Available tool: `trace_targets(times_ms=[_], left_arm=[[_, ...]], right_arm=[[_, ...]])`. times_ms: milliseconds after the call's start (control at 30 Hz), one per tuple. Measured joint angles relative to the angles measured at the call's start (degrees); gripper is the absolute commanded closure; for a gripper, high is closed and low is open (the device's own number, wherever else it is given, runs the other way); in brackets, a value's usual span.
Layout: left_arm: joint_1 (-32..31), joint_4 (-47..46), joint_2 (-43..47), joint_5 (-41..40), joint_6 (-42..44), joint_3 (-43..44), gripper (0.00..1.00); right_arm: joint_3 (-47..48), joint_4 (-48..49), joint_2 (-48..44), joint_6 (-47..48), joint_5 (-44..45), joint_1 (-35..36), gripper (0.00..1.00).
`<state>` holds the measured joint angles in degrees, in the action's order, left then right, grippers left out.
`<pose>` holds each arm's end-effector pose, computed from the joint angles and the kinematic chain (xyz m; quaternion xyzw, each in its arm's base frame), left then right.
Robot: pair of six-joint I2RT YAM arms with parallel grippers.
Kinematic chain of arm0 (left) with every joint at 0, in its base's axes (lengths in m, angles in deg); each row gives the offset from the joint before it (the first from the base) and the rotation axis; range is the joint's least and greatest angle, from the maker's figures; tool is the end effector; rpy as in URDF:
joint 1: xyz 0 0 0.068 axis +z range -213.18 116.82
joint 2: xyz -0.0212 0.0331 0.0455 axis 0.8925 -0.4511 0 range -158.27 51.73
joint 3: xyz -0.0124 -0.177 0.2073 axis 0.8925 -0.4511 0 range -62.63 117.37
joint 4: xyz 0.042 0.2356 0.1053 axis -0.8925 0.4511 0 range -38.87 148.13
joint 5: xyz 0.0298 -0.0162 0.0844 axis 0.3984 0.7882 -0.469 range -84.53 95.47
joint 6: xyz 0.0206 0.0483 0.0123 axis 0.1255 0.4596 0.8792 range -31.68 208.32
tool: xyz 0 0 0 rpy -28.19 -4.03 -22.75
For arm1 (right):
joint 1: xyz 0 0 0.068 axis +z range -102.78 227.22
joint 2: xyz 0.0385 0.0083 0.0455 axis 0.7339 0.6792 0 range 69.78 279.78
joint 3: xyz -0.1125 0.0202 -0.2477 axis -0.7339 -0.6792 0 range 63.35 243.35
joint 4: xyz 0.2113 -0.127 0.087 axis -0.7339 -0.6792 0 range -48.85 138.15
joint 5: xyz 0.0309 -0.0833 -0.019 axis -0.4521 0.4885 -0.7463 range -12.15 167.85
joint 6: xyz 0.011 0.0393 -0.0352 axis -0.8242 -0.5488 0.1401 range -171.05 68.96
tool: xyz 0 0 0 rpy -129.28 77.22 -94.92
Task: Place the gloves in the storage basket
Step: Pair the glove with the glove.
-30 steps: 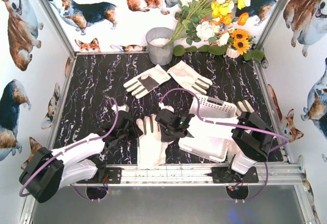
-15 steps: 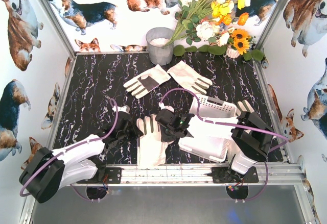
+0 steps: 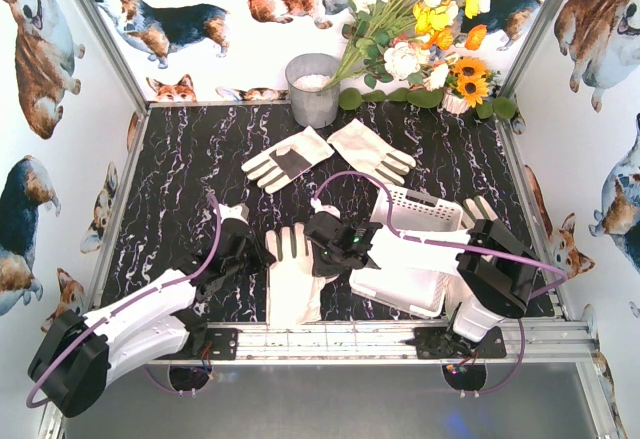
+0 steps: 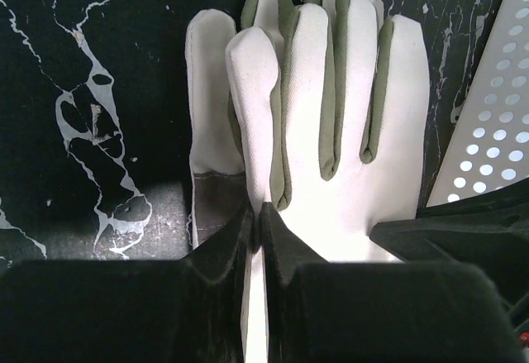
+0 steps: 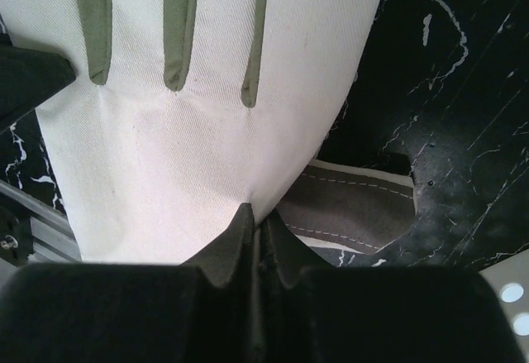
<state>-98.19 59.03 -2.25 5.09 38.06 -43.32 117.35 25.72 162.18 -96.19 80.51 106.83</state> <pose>0.1484 -0.1037 0.1629 -0.1228 0.9073 -0.2702 0.2980 0.1601 0.2697 0.1764 -0.1160 0.9606 0.1856 0.1714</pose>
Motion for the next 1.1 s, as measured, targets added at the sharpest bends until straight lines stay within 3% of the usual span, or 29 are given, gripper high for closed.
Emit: trace_targets(times_ms=[1100], left_arm=[[1.6, 0.8, -7.2, -1.0, 3.5, 3.6, 1.0]], right_arm=[[2.2, 0.0, 2.1, 1.5, 0.9, -0.1, 1.0]])
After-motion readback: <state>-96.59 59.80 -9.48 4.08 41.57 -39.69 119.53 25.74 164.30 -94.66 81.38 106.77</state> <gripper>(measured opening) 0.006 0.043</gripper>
